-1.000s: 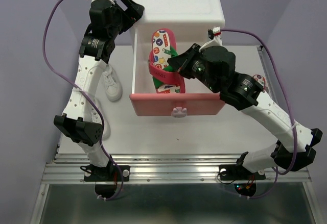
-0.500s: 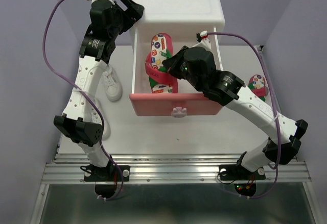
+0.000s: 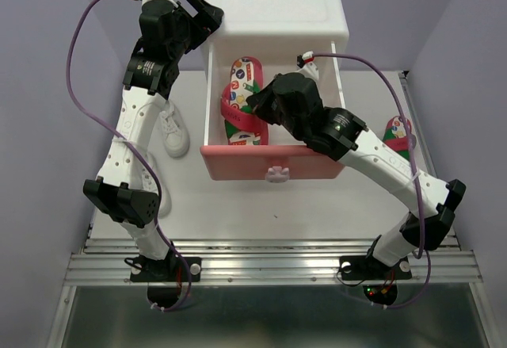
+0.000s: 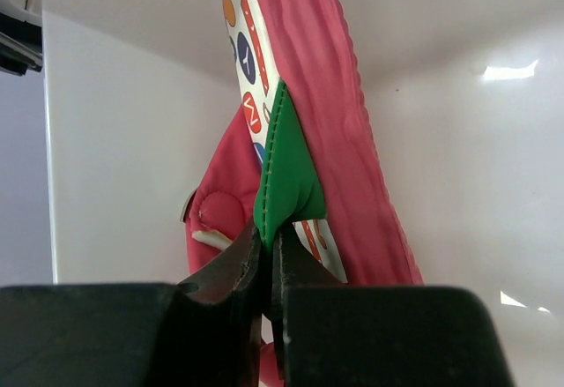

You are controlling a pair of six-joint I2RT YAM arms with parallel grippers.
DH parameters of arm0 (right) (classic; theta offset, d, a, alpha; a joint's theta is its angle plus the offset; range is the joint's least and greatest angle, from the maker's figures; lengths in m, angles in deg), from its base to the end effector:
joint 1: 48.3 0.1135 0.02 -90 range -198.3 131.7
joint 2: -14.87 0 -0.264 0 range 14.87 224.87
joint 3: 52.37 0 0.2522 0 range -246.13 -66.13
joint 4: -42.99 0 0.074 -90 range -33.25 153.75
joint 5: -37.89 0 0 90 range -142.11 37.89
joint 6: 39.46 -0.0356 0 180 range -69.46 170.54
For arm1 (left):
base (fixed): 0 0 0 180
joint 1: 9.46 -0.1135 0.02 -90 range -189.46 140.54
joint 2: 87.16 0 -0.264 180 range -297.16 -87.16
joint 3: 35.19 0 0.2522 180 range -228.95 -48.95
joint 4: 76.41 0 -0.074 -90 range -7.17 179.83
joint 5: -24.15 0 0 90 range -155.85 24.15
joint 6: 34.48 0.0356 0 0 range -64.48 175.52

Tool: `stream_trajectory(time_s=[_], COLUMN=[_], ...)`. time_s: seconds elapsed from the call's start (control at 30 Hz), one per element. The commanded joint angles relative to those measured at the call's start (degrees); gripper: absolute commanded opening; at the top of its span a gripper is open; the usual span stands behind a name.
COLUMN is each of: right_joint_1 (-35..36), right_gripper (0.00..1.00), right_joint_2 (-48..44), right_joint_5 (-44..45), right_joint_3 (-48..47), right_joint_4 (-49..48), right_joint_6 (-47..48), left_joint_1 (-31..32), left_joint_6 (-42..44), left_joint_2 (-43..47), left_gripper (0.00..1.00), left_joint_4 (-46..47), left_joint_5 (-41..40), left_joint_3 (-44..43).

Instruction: Place and organize the shoes in the shoe cabinet

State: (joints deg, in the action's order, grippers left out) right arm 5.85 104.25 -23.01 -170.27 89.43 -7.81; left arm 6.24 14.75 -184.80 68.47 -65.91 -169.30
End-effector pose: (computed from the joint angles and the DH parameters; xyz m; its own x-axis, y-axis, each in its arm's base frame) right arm 0.2124 0.2644 0.4656 -0.4668 0.6241 -0.6267 -0.0760 0.6776 0.7315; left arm 0.3538 -0.0994 0.5276 -0.1589 -0.6337 -0.7571 0.2190 0.7251 -0.6529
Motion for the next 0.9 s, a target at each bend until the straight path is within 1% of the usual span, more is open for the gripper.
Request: stream_trajectory(time_s=[0.0, 0.2, 0.43, 0.53, 0.6, 0.67, 0.73, 0.77, 0.83, 0.87], right_joint_1=[0.61, 0.61, 0.61, -0.79, -2.55, -5.44, -7.56, -9.40, -10.64, -10.64], right_gripper=[0.01, 0.01, 0.01, 0.05, 0.05, 0.06, 0.05, 0.04, 0.04, 0.03], right_joint_2=[-0.62, -0.88, -1.40, -2.46, -2.81, -2.29, -1.58, -1.15, 0.34, 0.87], right_joint_5=[0.78, -2.81, -2.48, -2.82, -3.96, -9.47, -13.18, -14.93, -20.28, -21.44], right_joint_3=[-4.67, -1.95, -0.72, 0.77, 1.57, 2.44, 2.80, 2.89, 1.84, 1.83], right_joint_4=[-3.60, -3.51, -3.33, -3.42, -3.51, -3.86, -4.21, -4.73, -5.35, -5.44], right_joint_6=[-1.86, -3.88, -2.56, -3.08, -3.18, -1.69, 0.07, 2.60, 5.16, 6.22], left_joint_1=[-1.64, -1.64, -1.64, -1.55, -1.55, -1.64, -1.64, -1.55, -1.64, -1.55], left_joint_6=[6.06, 5.97, 5.53, 5.36, 5.27, 5.09, 5.18, 5.27, 5.27, 5.27], left_joint_2=[-3.52, -3.95, -4.31, -4.22, -4.22, -4.22, -4.31, -4.39, -4.40, -4.40], left_gripper=[0.94, 0.94, 0.94, 0.94, 0.94, 0.94, 0.94, 0.94, 0.94, 0.94], left_joint_4=[-15.29, -14.85, -14.49, -14.32, -14.32, -14.14, -13.97, -13.97, -13.97, -13.97], left_joint_5=[-6.10, -6.01, -5.92, -5.83, -5.92, -6.18, -6.10, -6.18, -6.27, -6.53], left_joint_3=[2.67, 2.67, 2.85, 2.93, 3.11, 3.28, 3.28, 3.11, 3.02, 3.11])
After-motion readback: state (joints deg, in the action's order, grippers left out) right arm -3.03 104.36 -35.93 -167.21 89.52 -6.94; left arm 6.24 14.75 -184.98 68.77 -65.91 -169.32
